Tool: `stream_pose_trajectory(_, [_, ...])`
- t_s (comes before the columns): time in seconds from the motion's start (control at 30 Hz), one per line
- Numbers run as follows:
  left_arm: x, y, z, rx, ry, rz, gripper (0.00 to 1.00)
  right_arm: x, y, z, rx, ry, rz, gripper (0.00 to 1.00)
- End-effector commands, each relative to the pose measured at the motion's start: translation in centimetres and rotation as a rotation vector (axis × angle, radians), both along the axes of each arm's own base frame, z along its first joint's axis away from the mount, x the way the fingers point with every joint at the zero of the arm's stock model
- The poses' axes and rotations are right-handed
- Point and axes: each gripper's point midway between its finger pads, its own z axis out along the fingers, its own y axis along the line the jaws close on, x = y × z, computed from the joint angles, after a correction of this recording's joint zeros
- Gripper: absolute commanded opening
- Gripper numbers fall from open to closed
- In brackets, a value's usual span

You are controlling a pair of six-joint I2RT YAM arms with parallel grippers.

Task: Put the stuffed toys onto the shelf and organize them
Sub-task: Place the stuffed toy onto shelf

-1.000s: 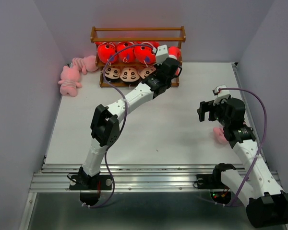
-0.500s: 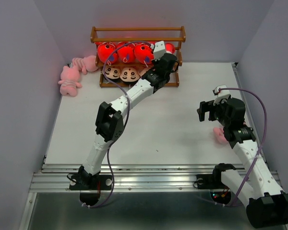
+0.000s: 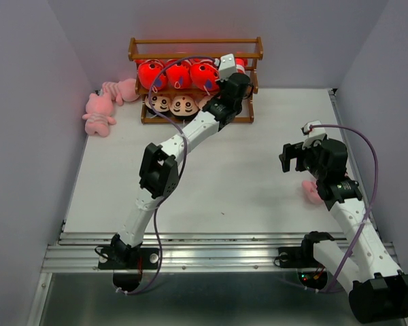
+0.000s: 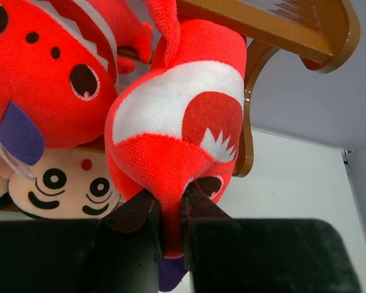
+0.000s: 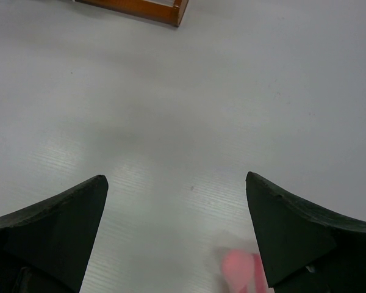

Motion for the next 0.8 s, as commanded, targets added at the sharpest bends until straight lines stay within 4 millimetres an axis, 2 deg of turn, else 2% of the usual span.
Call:
stream_pose_trajectory(0.0, [1.3, 0.5, 6.7, -0.113, -0.171, 0.048, 0.00, 0.6, -0.2, 1.6, -0.005, -0.076, -0.006, 1.00])
stream_pose_trajectory(0.23, [2.4, 0.4, 5.8, -0.115, -0.189, 0.059, 0.00, 0.7, -0.3, 1.6, -0.007, -0.077, -0.007, 1.00])
stream_pose_trajectory(0.57, [3.7, 1.3, 5.3, -0.108, -0.210, 0.084, 0.00, 0.7, -0.2, 1.5, -0.007, -0.073, -0.002, 1.00])
stream_pose_trajectory(0.63, [3.8, 1.1, 5.3, -0.110, -0.212, 0.079, 0.03, 0.7, -0.2, 1.5, -0.009, -0.073, -0.002, 1.00])
stream_pose_trajectory(0.77, [4.1, 0.7, 5.1, -0.116, -0.213, 0.053, 0.16, 0.7, -0.2, 1.4, -0.011, -0.072, -0.003, 1.00])
